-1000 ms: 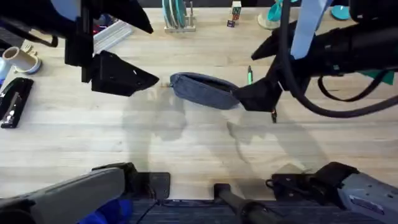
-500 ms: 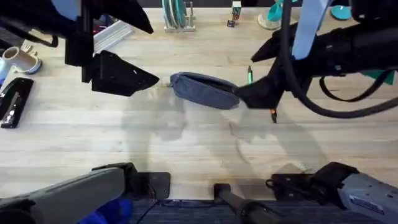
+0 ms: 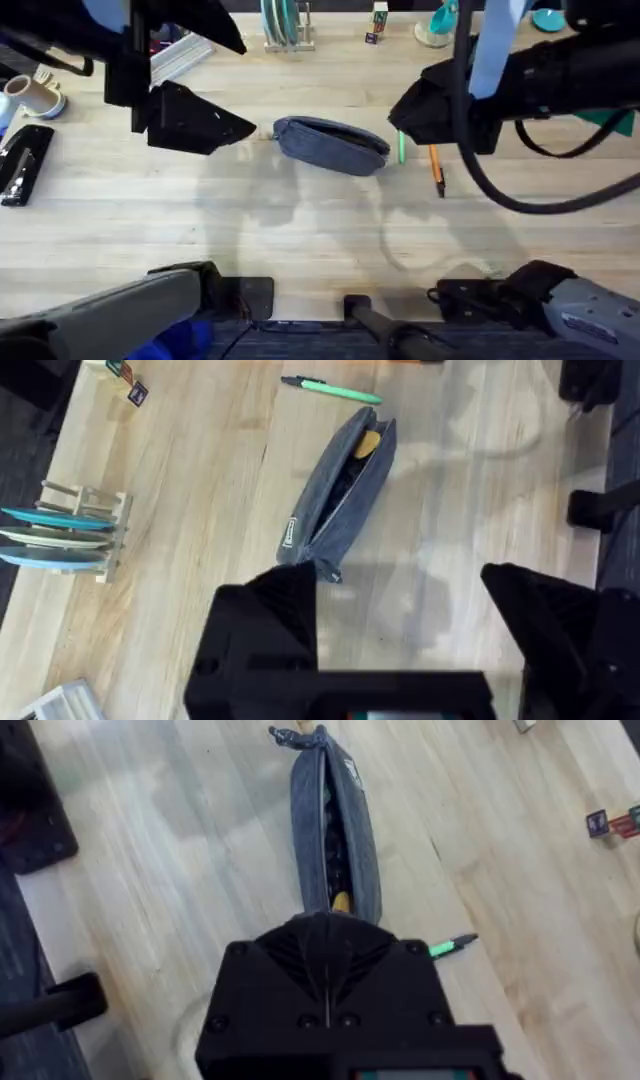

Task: Unzip the bag, pick up the pens from the table one at a time and place them inside, then zip the bag closed.

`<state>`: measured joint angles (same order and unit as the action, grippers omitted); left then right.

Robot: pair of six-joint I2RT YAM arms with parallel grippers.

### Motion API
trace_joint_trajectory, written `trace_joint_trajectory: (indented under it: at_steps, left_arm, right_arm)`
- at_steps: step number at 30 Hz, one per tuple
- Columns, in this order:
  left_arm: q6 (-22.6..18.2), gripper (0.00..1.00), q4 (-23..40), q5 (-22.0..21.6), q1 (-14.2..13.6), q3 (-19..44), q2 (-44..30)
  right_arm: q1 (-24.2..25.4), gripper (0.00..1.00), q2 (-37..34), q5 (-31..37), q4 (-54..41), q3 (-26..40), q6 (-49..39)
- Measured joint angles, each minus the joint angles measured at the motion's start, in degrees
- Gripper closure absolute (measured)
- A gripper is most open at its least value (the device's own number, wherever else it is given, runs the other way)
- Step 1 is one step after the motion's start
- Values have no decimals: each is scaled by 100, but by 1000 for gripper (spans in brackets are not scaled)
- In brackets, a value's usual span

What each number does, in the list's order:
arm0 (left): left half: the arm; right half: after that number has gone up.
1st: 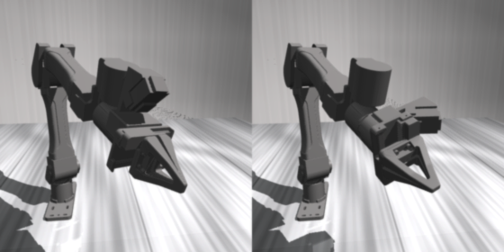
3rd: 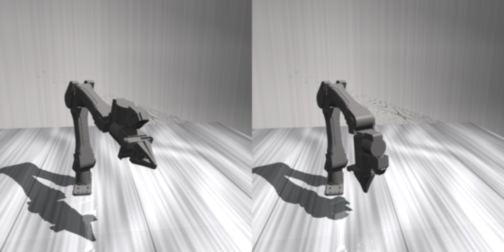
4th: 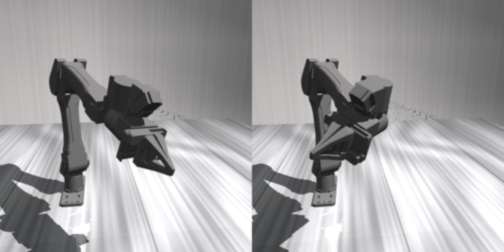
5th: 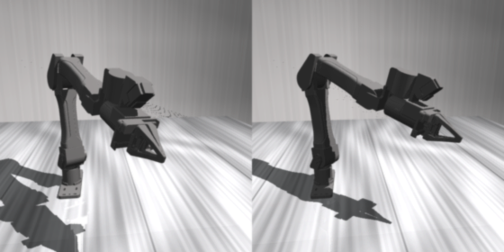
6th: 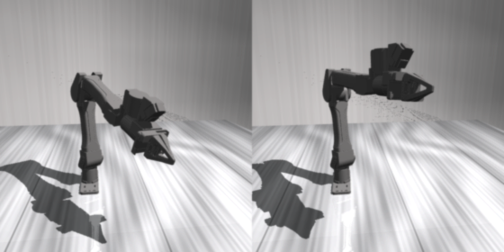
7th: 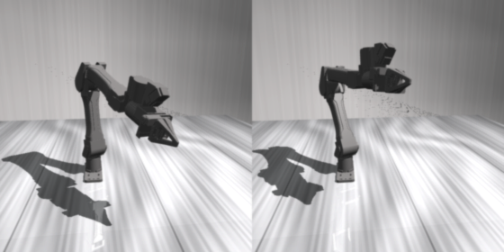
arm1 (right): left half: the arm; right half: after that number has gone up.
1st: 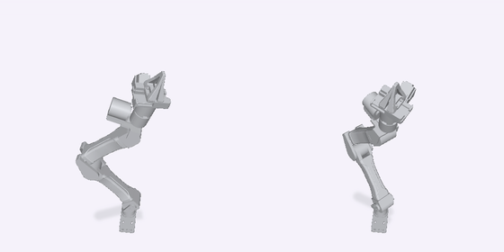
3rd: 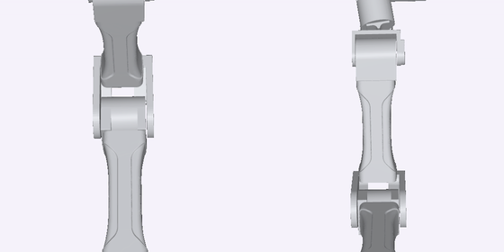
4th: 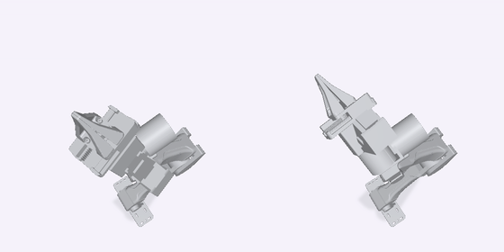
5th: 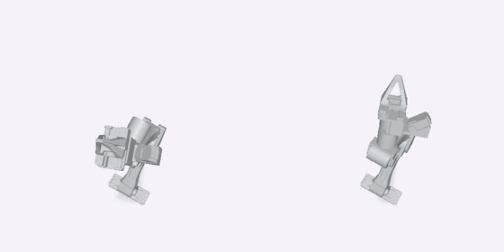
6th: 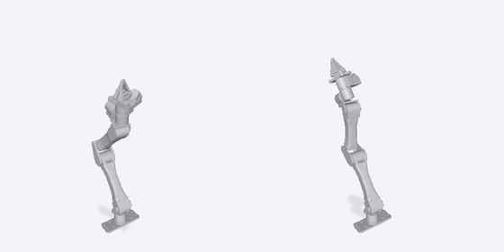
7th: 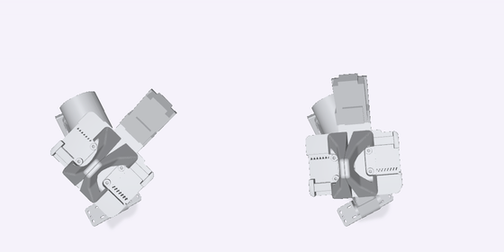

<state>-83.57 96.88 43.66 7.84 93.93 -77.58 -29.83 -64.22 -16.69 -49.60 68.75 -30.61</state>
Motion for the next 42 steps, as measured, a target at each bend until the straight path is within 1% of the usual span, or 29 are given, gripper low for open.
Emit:
trace_joint_trajectory:
  at_steps: [7, 33, 42]
  left_arm:
    - [0, 8, 0, 0, 0, 0, 0]
    - [0, 8, 0, 0, 0, 0, 0]
    - [0, 8, 0, 0, 0, 0, 0]
  right_arm:
    - [-118, 972, -421, 20, -21, 193, -225]
    - [-128, 972, -1713, 48, -271, 206, -352]
    - [-128, 972, -1941, 63, -210, 206, -352]
